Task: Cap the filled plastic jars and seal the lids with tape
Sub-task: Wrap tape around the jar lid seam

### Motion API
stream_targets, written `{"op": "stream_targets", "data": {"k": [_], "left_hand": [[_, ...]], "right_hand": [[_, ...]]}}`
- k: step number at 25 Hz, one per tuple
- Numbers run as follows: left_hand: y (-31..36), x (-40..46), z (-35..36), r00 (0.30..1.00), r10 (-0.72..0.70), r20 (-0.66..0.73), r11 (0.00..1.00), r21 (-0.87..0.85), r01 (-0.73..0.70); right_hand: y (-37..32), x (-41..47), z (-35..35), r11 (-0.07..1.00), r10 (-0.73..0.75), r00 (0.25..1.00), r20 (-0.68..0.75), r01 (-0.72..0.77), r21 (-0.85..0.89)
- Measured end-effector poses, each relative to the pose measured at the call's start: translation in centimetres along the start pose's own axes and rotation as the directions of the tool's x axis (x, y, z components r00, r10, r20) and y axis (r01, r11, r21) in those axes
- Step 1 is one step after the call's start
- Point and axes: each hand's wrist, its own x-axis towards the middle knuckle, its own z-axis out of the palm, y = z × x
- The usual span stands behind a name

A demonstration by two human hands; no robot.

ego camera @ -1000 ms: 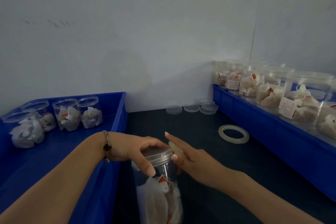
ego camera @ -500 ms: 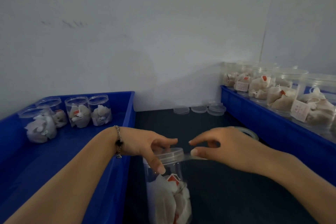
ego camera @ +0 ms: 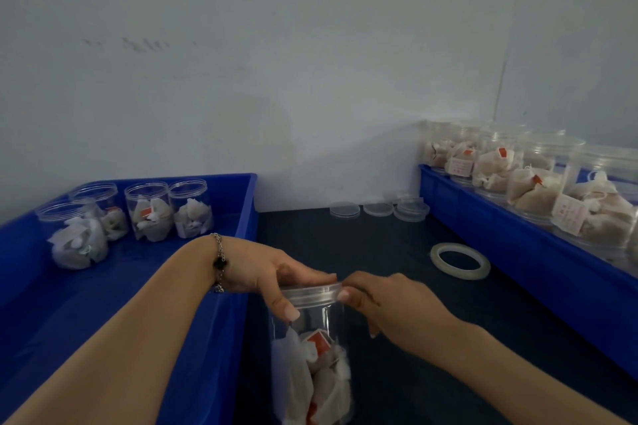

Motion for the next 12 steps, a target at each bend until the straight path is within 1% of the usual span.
{"op": "stream_targets", "data": {"k": [4, 5, 6, 8, 9, 10, 11, 12], "left_hand": [[-1.0, 0.4, -0.9, 0.997, -0.072, 0.024, 0.997, 0.035, 0.071], [-1.1, 0.9, -0.7, 0.995, -0.100, 0.004, 0.994, 0.054, 0.100], [-0.9, 1.5, -0.3, 0.991, -0.128, -0.039, 0.988, 0.080, 0.131], [-0.6, 3.0, 0.7, 0.972, -0.154, -0.176, 0.974, 0.136, 0.179], [-0.5, 3.6, 1.0, 0.965, -0.129, -0.226, 0.970, 0.175, 0.171], [-0.6, 4.0, 1.2, 0.964, -0.088, -0.250, 0.968, 0.208, 0.143], [-0.5, 4.2, 1.2, 0.967, -0.049, -0.250, 0.969, 0.223, 0.107], [-0.4, 4.0, 1.2, 0.970, -0.028, -0.240, 0.972, 0.218, 0.082]], "right_hand": [[-1.2, -0.5, 0.3, 1.000, 0.009, 0.998, -0.059, -0.009, 0.006], [-1.4, -0.8, 0.2, 1.000, 0.015, 0.998, -0.053, -0.015, 0.002], [-1.6, -1.1, 0.2, 0.999, 0.035, 0.999, -0.042, -0.035, -0.001], [-1.6, -1.6, 0.0, 0.995, 0.096, 0.995, -0.025, -0.097, -0.015], [-1.5, -1.9, -0.2, 0.992, 0.122, 0.993, -0.002, -0.122, 0.024], [-1.1, -2.1, -0.5, 0.981, 0.140, 0.988, 0.063, -0.147, 0.128], [-0.6, -2.4, -1.0, 0.945, 0.126, 0.979, 0.163, -0.168, 0.279], [-0.2, -2.7, -1.6, 0.886, 0.071, 0.961, 0.268, -0.184, 0.426]]}}
